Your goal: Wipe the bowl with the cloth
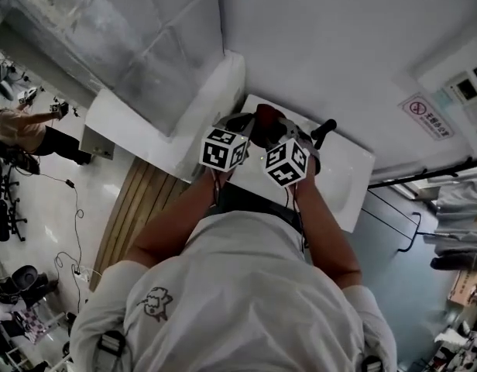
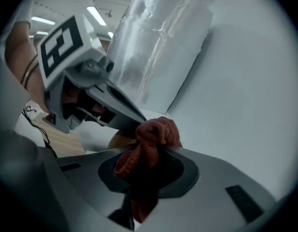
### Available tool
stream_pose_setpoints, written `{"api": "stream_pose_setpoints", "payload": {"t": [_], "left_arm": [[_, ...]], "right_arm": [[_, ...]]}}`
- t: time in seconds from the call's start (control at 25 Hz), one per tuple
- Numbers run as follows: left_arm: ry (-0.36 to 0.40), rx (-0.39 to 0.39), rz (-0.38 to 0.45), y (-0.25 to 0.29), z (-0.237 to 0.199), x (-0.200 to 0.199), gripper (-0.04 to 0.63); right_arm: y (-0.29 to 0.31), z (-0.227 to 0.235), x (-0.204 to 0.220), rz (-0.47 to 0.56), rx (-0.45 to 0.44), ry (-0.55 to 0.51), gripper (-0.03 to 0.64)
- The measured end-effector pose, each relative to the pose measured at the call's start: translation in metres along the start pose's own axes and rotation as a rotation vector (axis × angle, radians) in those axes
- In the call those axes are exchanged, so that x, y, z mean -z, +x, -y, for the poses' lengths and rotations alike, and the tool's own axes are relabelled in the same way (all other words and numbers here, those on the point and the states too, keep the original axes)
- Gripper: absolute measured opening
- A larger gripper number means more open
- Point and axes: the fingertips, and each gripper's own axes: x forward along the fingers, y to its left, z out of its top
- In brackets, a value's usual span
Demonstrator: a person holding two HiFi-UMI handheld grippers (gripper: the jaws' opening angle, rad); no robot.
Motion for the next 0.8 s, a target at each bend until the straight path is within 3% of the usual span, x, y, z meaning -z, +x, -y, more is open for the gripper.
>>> {"api": "stream_pose_setpoints", "payload": {"t": [0.2,0.44,0.56,0.68,0.8], "left_arm": [[0.030,0.014,0.044,-0.020,-0.002,-0.021,0.025],[0.111,-0.020,0.064,-0.028,-0.011,-0.033,0.025],[0.137,-0.047,0.081,-0.031,-0.017,-0.031,0.025],[0.121,-0.062,0.085,-0.033,-0.026,-0.025,0.024],[0.096,-0.057,0.066,-0.034,-0.028,-0.016,0.025]], "right_arm": [[0.008,-0.012,-0.023,-0.033,-0.020,-0.110,0.094],[0.015,-0.042,-0.031,-0.073,-0.223,-0.079,0.094],[0.015,-0.054,-0.028,-0.111,-0.268,-0.077,0.093],[0.012,-0.052,-0.020,-0.173,-0.254,-0.092,0.092],[0.007,-0.035,-0.010,-0.228,-0.149,-0.127,0.092]]}}
